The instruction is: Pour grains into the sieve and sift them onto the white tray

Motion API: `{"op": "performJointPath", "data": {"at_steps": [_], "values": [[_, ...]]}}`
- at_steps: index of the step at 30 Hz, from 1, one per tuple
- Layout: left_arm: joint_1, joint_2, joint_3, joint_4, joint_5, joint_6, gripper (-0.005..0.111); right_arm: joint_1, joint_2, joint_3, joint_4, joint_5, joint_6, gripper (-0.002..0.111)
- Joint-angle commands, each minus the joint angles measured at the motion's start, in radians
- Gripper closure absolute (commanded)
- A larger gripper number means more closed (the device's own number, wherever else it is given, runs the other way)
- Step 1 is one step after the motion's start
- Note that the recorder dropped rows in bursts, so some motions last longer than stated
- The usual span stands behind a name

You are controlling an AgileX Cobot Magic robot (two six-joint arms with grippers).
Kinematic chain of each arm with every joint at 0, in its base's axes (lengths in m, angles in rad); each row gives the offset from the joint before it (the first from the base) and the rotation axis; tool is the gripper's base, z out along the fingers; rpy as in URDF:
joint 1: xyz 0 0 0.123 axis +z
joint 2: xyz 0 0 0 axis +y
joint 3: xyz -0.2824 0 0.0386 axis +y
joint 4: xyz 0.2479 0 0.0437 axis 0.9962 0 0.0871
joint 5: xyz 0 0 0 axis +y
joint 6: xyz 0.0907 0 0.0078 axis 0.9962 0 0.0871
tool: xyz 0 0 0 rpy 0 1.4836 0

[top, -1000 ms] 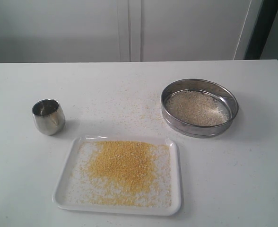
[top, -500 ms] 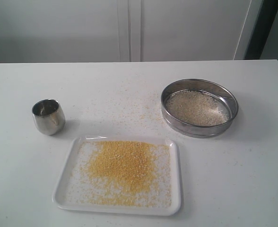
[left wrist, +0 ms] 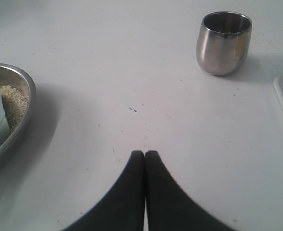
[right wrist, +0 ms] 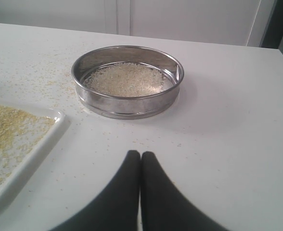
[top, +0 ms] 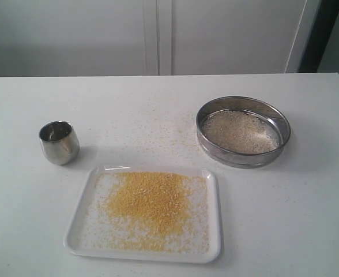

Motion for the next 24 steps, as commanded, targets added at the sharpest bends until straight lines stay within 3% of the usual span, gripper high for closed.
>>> {"op": "performJointPath", "data": {"at_steps": [1,24], "values": [[0.003,-0.005,0.004,-0.009,-0.004,-0.002,0.107,0.003,-0.006,0.004,-0.004,-0.007,-0.006,0.108],[0.003,-0.005,0.004,-0.009,-0.002,0.000,0.107,0.003,-0.006,0.004,-0.004,-0.006,0.023,0.108]]}}
